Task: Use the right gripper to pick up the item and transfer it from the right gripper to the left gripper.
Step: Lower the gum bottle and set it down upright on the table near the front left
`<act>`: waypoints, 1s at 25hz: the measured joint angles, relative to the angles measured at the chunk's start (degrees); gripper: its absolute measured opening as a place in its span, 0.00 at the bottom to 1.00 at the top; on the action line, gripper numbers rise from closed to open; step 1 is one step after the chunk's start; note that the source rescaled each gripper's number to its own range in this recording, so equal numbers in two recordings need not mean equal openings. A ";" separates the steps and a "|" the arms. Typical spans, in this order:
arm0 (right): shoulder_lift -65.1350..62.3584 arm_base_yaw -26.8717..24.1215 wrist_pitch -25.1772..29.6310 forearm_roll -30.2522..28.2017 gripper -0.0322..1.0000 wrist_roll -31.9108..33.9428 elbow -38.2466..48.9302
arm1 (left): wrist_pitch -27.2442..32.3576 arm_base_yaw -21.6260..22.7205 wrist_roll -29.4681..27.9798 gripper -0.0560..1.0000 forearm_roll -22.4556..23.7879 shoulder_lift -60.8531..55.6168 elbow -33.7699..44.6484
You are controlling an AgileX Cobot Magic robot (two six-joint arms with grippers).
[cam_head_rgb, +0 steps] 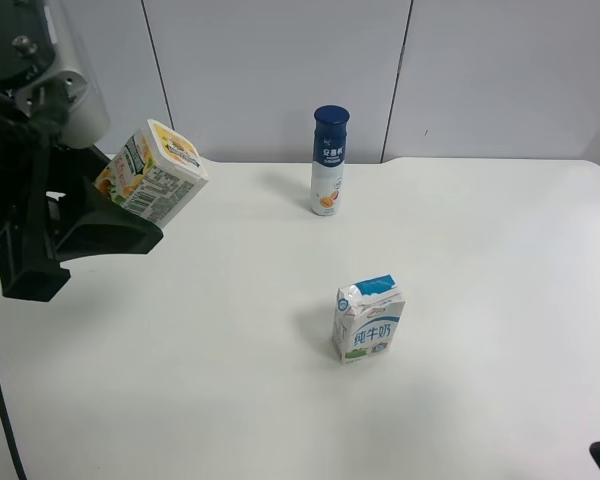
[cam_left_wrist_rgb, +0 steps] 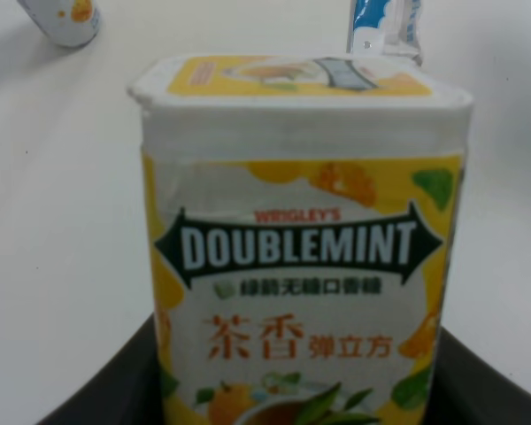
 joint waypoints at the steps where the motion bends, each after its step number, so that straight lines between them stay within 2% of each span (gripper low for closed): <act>1: -1.97 0.00 -1.25 0.00 1.00 0.00 0.25 | 0.11 0.00 0.00 0.05 0.00 0.00 0.00; 6: -7.80 0.00 -4.50 -0.12 1.00 0.59 1.96 | 0.17 0.00 0.00 0.05 0.00 0.00 0.00; 22: -7.80 0.00 -4.62 -0.23 1.00 0.71 2.10 | 0.29 0.00 0.00 0.05 0.00 0.00 0.00; 25: -7.80 -1.93 -4.62 -0.23 1.00 0.78 2.10 | 0.29 0.00 0.00 0.05 0.00 0.00 0.00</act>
